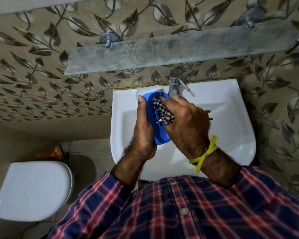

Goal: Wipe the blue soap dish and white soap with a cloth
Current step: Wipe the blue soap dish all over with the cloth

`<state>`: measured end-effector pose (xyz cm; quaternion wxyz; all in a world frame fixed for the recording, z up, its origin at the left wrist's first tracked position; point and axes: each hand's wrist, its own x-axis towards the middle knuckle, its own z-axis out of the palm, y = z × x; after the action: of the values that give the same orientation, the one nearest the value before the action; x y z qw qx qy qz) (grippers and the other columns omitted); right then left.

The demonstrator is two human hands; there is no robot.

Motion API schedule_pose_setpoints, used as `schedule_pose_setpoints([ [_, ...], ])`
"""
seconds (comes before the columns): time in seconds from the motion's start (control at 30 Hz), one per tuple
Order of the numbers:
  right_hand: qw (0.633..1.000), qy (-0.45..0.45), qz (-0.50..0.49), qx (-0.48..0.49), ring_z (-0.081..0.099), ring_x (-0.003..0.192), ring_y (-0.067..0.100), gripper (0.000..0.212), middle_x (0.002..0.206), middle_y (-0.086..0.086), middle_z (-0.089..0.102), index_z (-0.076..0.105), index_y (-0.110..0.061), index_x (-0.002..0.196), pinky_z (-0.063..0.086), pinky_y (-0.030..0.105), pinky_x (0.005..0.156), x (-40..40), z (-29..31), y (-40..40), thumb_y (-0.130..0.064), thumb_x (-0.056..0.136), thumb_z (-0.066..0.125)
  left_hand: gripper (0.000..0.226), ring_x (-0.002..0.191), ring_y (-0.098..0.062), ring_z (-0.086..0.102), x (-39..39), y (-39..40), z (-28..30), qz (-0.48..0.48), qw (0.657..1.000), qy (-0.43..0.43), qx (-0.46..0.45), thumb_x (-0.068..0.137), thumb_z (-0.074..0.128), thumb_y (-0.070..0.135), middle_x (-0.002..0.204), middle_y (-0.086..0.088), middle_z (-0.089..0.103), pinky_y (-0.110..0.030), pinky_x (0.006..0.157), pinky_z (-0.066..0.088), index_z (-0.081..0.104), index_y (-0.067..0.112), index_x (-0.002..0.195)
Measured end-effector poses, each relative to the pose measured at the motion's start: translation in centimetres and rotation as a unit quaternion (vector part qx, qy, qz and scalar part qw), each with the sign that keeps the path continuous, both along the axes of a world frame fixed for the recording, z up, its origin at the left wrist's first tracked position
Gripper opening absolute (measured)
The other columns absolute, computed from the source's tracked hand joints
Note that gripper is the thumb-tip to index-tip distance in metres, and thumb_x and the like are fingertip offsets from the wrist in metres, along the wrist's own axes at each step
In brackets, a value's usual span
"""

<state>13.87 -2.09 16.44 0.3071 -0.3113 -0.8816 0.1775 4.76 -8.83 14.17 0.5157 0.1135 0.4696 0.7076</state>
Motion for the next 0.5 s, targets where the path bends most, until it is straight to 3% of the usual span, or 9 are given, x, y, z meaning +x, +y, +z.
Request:
schedule_pose_setpoints([
  [0.17, 0.998, 0.031, -0.050, -0.023, 0.068, 0.075, 0.032, 0.030, 0.090, 0.004, 0.071, 0.071, -0.014, 0.104, 0.058, 0.039, 0.060, -0.2, -0.7, 0.6, -0.006, 0.075, 0.070, 0.064, 0.104, -0.021, 0.070, 0.2, 0.2, -0.4, 0.001, 1.000, 0.018, -0.011, 0.095, 0.028, 0.069, 0.112, -0.002, 0.075, -0.037, 0.082, 0.057, 0.074, 0.030, 0.115],
  [0.23, 0.998, 0.042, -0.016, -0.040, 0.069, 0.077, 0.031, 0.035, 0.092, 0.006, 0.072, 0.072, -0.013, 0.107, 0.059, 0.040, 0.062, -0.7, -0.7, 0.4, -0.004, 0.074, 0.069, 0.064, 0.101, -0.021, 0.071, -0.1, 0.1, -0.4, 0.002, 1.000, 0.012, -0.012, 0.096, 0.027, 0.068, 0.110, -0.003, 0.075, -0.036, 0.079, 0.058, 0.074, 0.029, 0.114],
  [0.33, 0.999, -0.012, 0.036, -0.008, 0.067, 0.071, 0.030, 0.029, 0.088, 0.004, 0.071, 0.071, -0.017, 0.106, 0.056, 0.038, 0.056, 0.3, -1.2, 0.0, -0.009, 0.078, 0.069, 0.064, 0.097, -0.024, 0.070, -0.9, -0.1, -0.1, 0.011, 1.000, 0.006, -0.013, 0.094, 0.027, 0.070, 0.107, -0.006, 0.074, -0.037, 0.078, 0.059, 0.070, 0.031, 0.121],
  [0.5, 0.998, 0.013, -0.035, -0.052, 0.066, 0.072, 0.032, 0.026, 0.087, 0.005, 0.070, 0.071, -0.012, 0.100, 0.055, 0.040, 0.057, -0.2, -1.2, -0.1, -0.004, 0.075, 0.070, 0.063, 0.090, -0.019, 0.073, -0.4, 0.4, -0.3, 0.018, 0.999, 0.035, -0.025, 0.097, 0.025, 0.066, 0.099, -0.001, 0.077, -0.034, 0.074, 0.059, 0.076, 0.032, 0.110],
])
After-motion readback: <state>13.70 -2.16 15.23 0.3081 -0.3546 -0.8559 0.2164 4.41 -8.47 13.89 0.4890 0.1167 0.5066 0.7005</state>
